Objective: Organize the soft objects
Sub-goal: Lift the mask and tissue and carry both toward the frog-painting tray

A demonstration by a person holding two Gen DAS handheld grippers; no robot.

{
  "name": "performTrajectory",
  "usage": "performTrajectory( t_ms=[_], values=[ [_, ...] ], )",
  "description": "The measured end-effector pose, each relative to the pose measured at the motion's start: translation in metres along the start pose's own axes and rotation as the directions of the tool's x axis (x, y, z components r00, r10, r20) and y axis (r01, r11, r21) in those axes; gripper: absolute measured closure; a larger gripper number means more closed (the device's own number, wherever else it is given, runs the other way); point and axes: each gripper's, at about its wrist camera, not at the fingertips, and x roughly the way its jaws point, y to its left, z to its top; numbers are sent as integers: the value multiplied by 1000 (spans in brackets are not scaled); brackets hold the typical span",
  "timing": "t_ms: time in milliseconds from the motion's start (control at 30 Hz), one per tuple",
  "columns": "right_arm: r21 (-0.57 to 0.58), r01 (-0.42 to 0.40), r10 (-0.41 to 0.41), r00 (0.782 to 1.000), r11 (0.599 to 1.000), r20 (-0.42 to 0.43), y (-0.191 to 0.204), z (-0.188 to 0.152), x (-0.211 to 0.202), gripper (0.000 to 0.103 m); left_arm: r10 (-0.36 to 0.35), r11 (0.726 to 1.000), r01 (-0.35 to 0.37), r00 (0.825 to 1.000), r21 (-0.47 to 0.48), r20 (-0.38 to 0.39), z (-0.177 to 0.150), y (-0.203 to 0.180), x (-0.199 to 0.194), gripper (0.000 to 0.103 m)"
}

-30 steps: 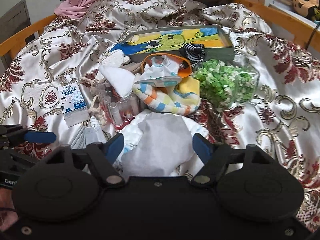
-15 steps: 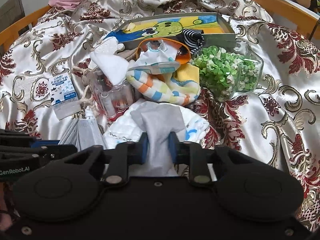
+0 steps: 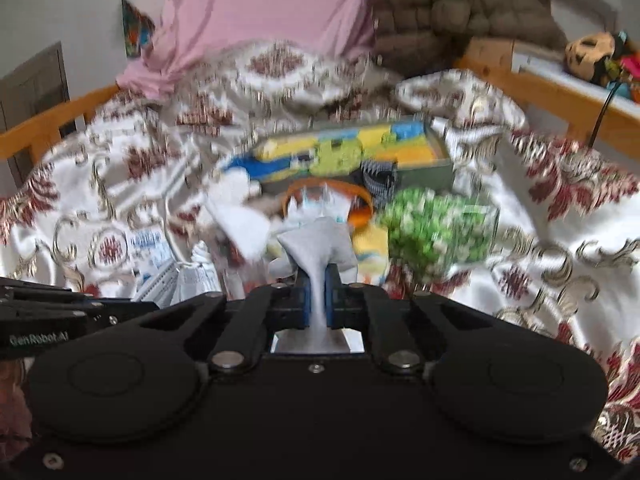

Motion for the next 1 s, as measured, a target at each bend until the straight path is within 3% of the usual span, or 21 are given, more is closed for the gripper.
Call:
performTrajectory(
  t_ms=[133, 267, 467, 567, 733, 1000],
  values=[
    [-15, 7, -5, 992, 1000, 124, -2, 14, -13, 101, 16, 999, -20, 995, 45, 96, 23, -11, -12, 102],
    [-31, -2, 9, 972, 1000, 233, -9, 45, -5, 101, 44, 998, -53, 979, 40, 201, 64, -15, -7, 102],
    [46, -55, 36, 938, 997, 345, -37, 106, 49, 101, 103, 988, -134, 938, 71, 332, 126, -27, 31, 101],
    [92, -77, 39, 932, 993, 360, -54, 124, 79, 101, 128, 980, -176, 915, 93, 382, 152, -33, 63, 101],
    [183, -100, 33, 941, 978, 336, -89, 136, 144, 101, 173, 973, -217, 909, 76, 379, 186, -37, 134, 101],
    [277, -64, 16, 985, 959, 173, -139, 129, 245, 101, 252, 967, -255, 940, -18, 230, 206, -26, 239, 101]
  ],
)
